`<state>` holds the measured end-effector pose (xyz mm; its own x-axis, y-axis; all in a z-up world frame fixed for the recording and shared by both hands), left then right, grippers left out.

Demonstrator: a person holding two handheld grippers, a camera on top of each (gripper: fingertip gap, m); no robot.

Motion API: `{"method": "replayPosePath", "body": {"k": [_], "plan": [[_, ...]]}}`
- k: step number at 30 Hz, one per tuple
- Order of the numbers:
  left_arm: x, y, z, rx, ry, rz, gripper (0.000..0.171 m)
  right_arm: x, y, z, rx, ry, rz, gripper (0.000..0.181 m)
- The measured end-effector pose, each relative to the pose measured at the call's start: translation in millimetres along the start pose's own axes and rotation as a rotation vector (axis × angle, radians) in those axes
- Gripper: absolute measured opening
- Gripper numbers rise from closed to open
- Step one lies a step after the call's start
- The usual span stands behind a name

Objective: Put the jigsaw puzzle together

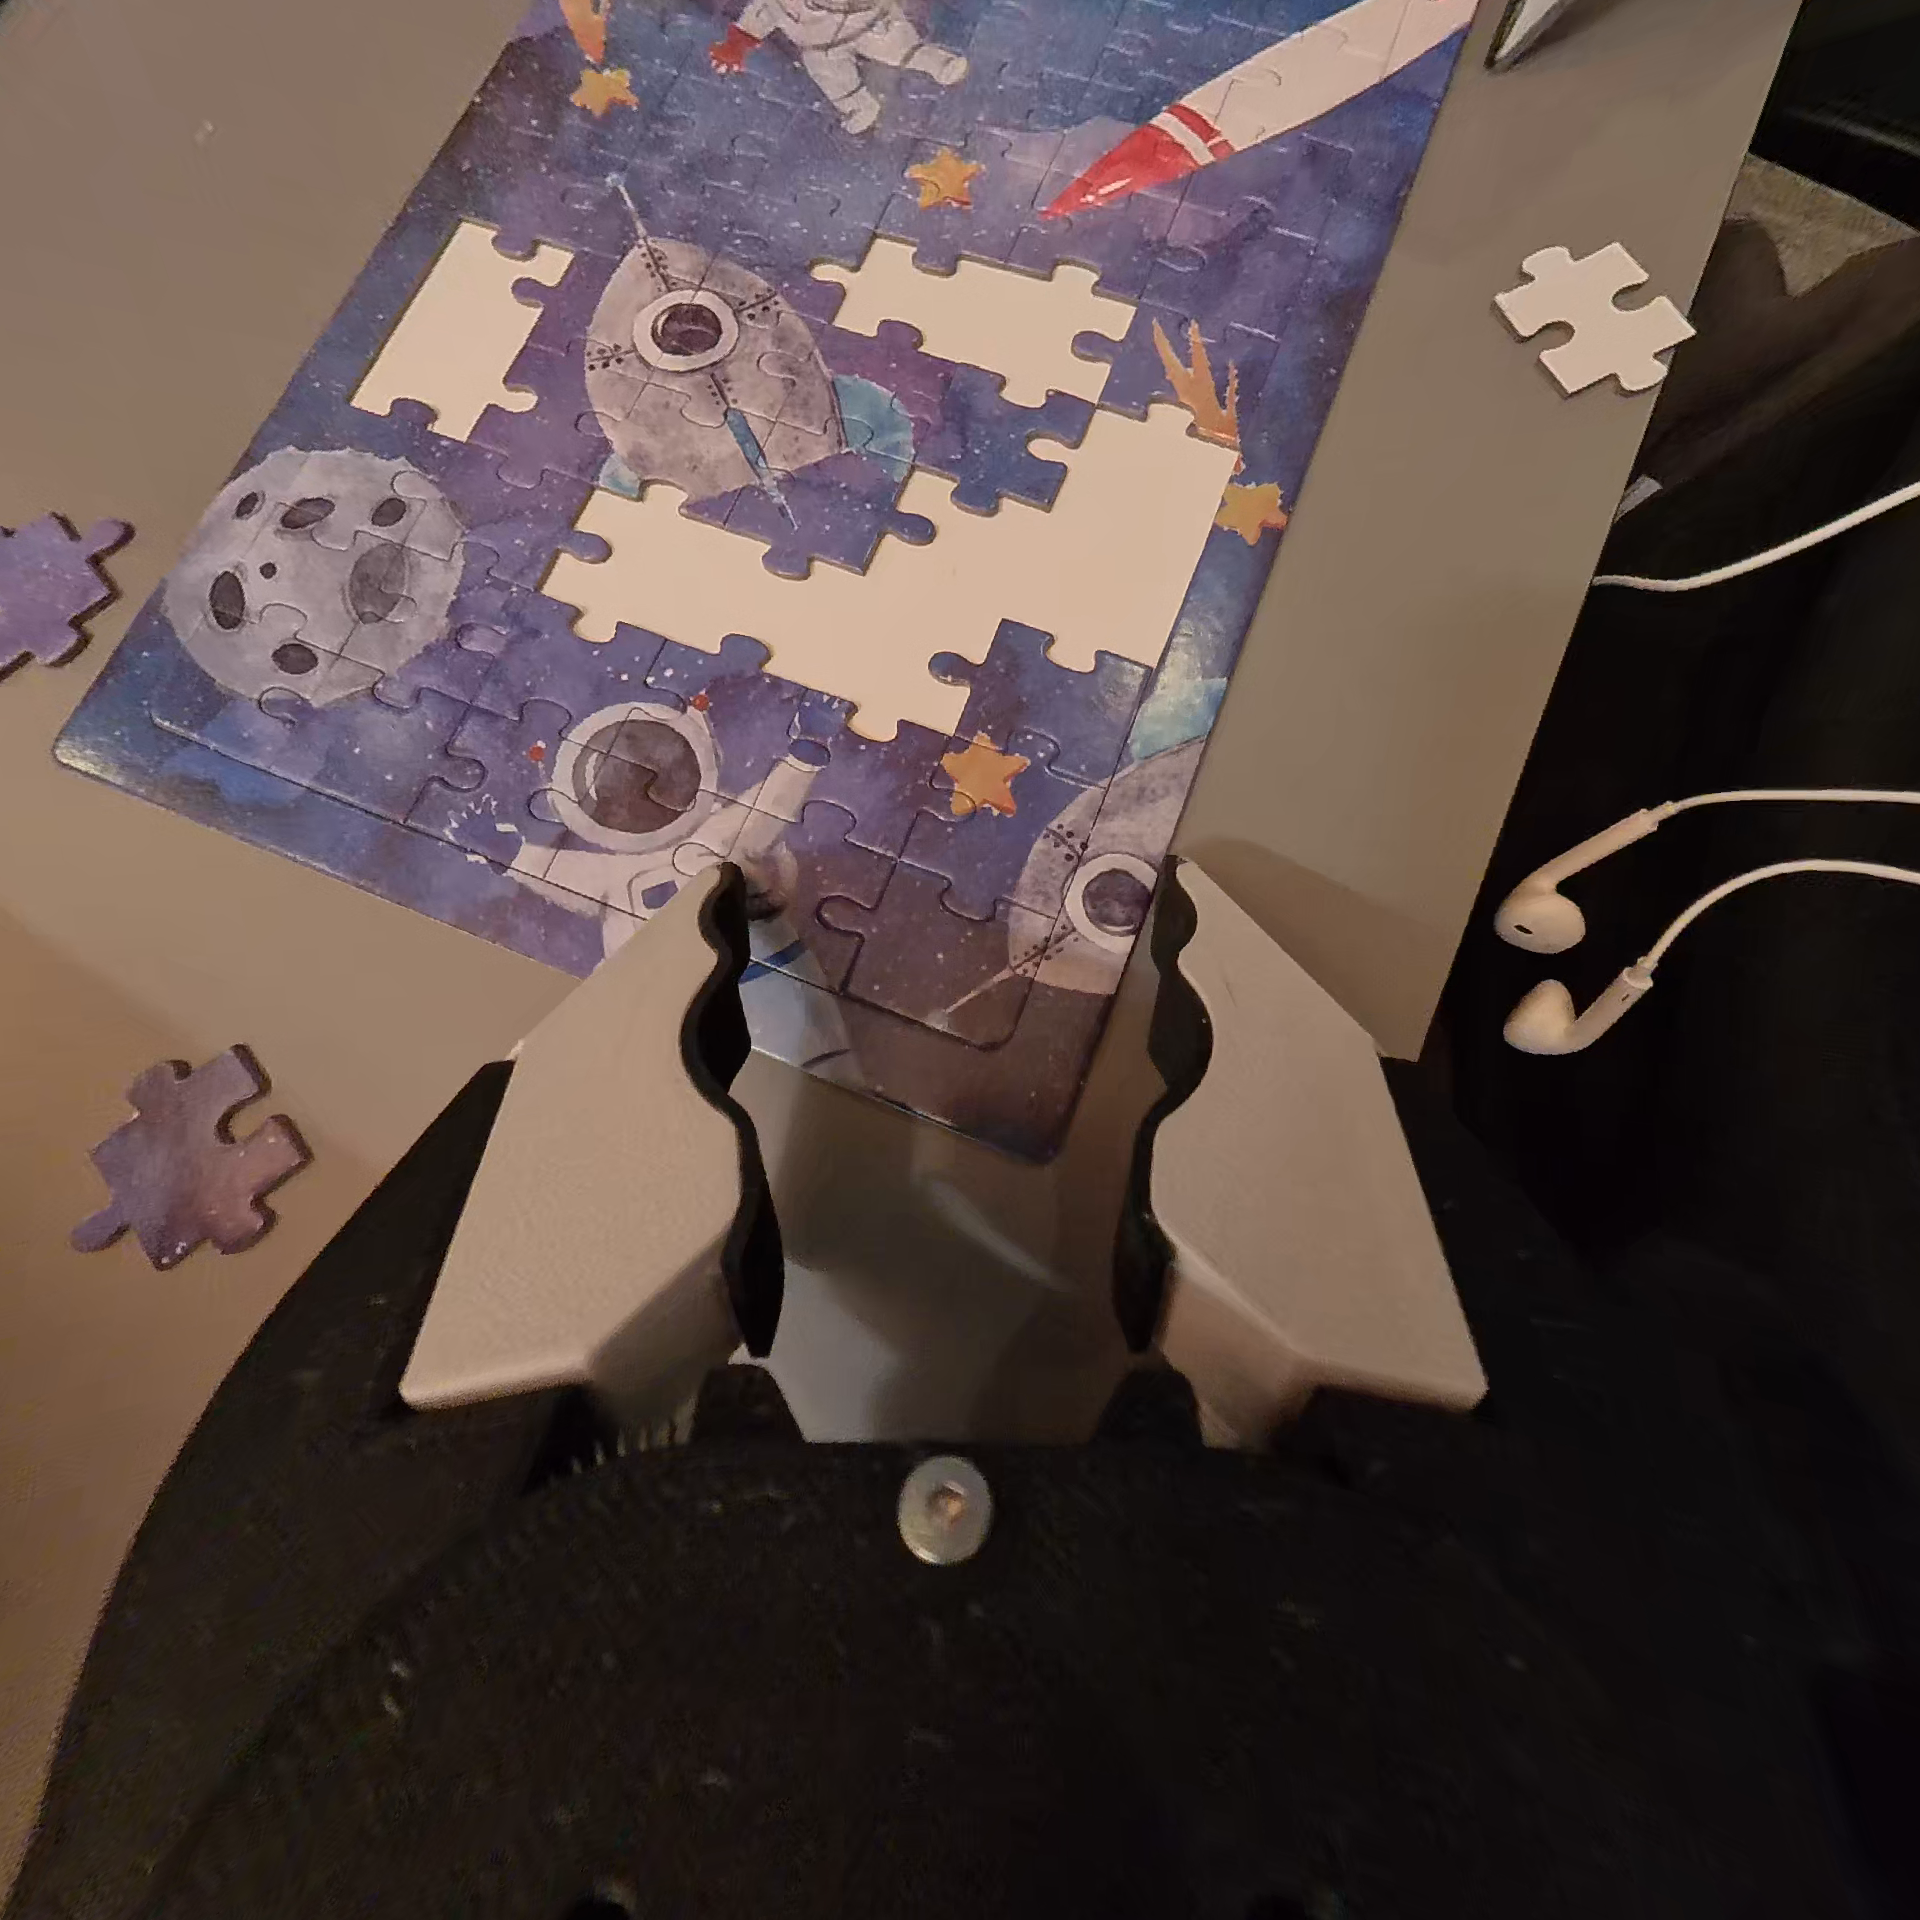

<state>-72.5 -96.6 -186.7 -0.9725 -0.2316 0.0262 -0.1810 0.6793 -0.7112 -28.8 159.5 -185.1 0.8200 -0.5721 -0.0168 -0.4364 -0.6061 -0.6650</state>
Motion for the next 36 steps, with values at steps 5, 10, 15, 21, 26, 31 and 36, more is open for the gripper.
{"method": "replayPosePath", "body": {"k": [5,10,15,21,26,31,36], "plan": [[5,1,-1,0.001,-0.002,-0.013,0.083,2,-1,0,-0.003,-0.006,-0.014,0.065],[8,0,-10,-0.051,0.082,-0.061,0.085,5,-4,-11,-0.057,-0.017,-0.053,0.061],[28,-10,-48,-0.205,0.086,-0.078,0.085,-32,-34,-52,-0.275,-0.049,0.002,0.052],[112,-21,-124,-0.416,0.123,-0.155,0.079,-115,-42,-124,-0.406,-0.171,0.137,0.046],[168,-14,-142,-0.549,0.166,-0.255,0.054,-173,-12,-134,-0.475,-0.135,0.073,0.012],[185,7,-83,-0.299,0.137,-0.311,0.043,-170,-5,-105,-0.444,-0.161,0.129,0.000],[195,2,-79,-0.293,0.005,-0.261,0.020,-169,-14,-111,-0.481,-0.154,0.133,0.000]]}}
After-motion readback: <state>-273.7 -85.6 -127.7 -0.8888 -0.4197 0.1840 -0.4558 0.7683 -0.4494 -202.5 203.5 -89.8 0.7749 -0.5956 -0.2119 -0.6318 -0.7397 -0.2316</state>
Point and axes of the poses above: each gripper's, where its closed fingertips meet, y out along the fingers, z out of its underside, x = y × z across the jaws, the point moved 3 cm from there along -y, back along the fingers, and after that the axes turned 1 degree about z, right-handed, at the moved point
